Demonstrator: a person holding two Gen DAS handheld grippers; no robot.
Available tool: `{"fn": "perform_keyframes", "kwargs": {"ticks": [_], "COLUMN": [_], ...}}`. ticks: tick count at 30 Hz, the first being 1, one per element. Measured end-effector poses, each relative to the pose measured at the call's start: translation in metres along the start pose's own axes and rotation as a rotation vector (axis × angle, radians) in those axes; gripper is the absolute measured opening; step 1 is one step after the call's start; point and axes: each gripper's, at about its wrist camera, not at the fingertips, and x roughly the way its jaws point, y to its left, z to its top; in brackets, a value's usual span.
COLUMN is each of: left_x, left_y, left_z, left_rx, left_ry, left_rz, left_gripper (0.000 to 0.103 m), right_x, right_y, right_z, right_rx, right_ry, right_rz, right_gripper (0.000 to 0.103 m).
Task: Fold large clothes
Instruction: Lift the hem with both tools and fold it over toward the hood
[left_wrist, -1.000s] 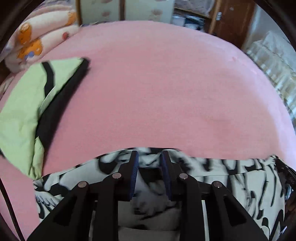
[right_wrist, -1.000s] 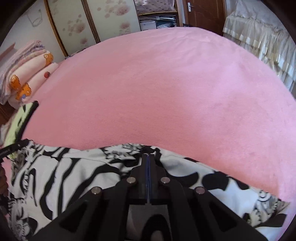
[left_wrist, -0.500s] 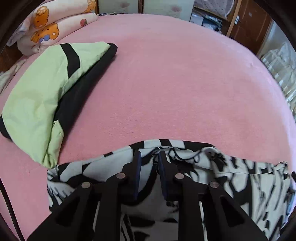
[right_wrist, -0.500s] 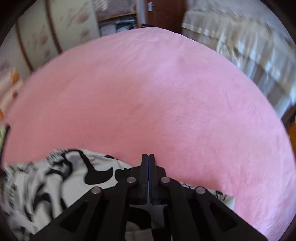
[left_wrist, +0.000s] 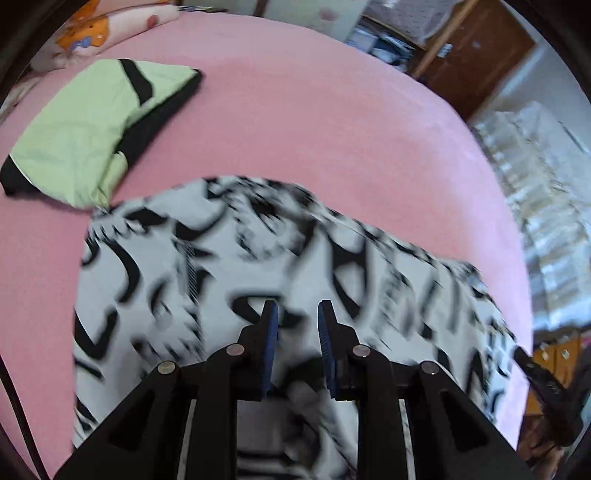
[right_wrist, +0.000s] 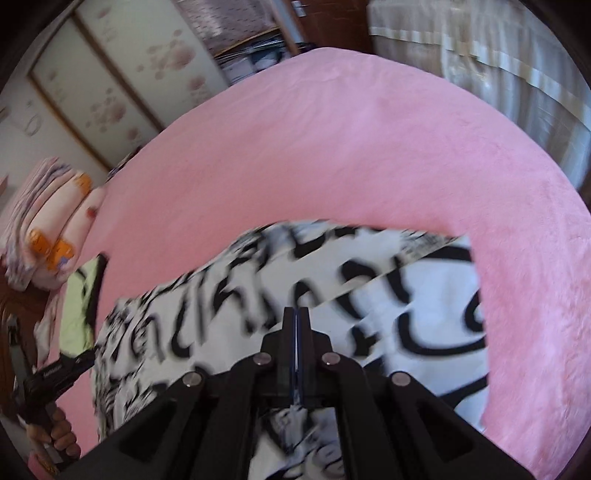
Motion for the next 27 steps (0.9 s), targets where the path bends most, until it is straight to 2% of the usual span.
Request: {"fn": "perform_keyframes", "kwargs": {"ticks": [5,9,11,13,15,17,19,22,24,27], "left_x": [-0.007,0.004,0.015,0.027,0.030,0.028,0.026,0.021,0.020,0.012], "left_y": [-0.040,-0.064,-0.067,-0.065,-0.060,-0.052,-0.044,-0.038,-0.035,-0.031], "left_z": [-0.037,-0.059,-0.073,-0.085,-0.094,-0.099,-0.099,-0.098,-0.099,-0.101], "left_rx": [0.062,0.136,0.134,0.144,0.153,0.145,0.121,0.091,0.089,0.096], "left_ry": [0.060,0.135,0.193,0.230,0.227,0.198,0.193,0.193,0.193,0.192], "left_rz": [-0.162,-0.188,-0.163,-0.095,-0.031,0.023,0.022,0.015,0.020,0.032], "left_gripper": [0.020,0.020,0.020,0.020,0.019,0.009,0.007,0.006,0.006,0.006], "right_x": [0.003,0.015,0.023,0.034,0.048,0.055,0.051,0.039,0.030,0.023], "right_y": [0.056,0.095,0.107,0.109,0.104,0.092,0.080,0.065,0.048,0.030], "right_z": [-0.043,-0.074,-0.091,-0.102,-0.111,-0.118,-0.116,-0.114,-0.111,-0.108], "right_rx": [-0.126,-0.208,-0.238,-0.263,-0.299,-0.306,-0.295,-0.327,-0.292,-0.216], "right_ry": [0.063,0.132,0.181,0.224,0.268,0.297,0.296,0.271,0.256,0.262], "right_rz": [0.181,0.265,0.295,0.268,0.204,0.163,0.161,0.064,0.025,0.018], "right_gripper": [0.000,0.000,0.000,0.000,0.000,0.000,0.000,0.000,0.000,0.000]}}
